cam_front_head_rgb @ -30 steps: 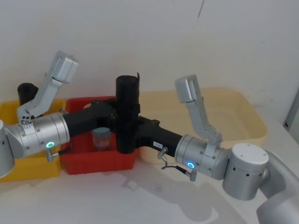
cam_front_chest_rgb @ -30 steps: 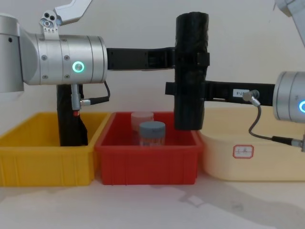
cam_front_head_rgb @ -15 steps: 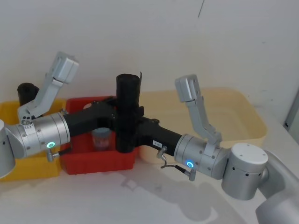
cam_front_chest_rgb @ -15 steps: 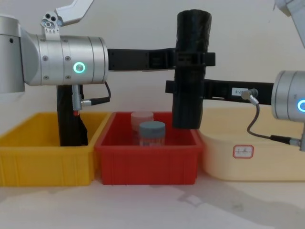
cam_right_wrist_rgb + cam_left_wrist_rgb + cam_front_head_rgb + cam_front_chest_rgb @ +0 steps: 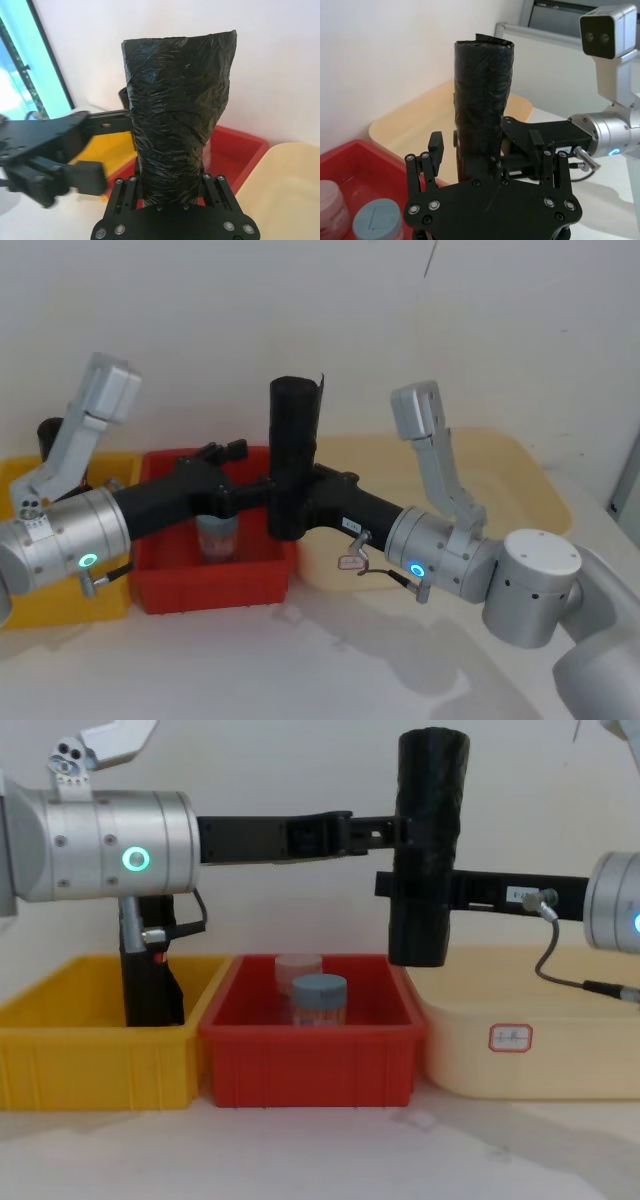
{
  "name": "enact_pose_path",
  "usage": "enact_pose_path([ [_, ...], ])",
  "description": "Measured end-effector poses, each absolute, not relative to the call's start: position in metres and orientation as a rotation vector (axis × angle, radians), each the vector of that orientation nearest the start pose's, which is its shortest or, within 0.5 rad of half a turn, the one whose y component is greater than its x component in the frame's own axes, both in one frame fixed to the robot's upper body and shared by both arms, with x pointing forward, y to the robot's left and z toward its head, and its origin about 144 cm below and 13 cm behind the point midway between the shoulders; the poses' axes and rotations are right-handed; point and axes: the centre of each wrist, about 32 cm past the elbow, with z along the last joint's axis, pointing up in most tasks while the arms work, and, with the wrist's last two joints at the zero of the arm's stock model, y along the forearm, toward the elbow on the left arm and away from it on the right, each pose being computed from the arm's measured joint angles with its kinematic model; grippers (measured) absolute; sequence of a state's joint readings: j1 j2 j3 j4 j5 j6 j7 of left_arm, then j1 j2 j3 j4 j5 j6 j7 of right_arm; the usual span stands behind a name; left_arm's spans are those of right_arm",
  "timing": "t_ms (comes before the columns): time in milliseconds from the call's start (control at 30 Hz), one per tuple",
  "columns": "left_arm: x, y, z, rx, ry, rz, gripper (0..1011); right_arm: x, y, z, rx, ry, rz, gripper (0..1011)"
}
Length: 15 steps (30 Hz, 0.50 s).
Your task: Pick up the garbage bag with the one hand and transfer it to the other hand.
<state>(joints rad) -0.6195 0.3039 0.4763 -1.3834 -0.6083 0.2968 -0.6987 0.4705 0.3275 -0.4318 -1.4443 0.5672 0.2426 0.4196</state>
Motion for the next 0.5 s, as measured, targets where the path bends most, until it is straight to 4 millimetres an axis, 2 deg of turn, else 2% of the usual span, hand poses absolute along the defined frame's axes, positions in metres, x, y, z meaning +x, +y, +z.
enact_pose_path([
  [500,0.557,0.220,1.292,-0.180,0.072,0.575,1000,0.578,-0.219,1.253,0.000,0.048,-0.858,537],
])
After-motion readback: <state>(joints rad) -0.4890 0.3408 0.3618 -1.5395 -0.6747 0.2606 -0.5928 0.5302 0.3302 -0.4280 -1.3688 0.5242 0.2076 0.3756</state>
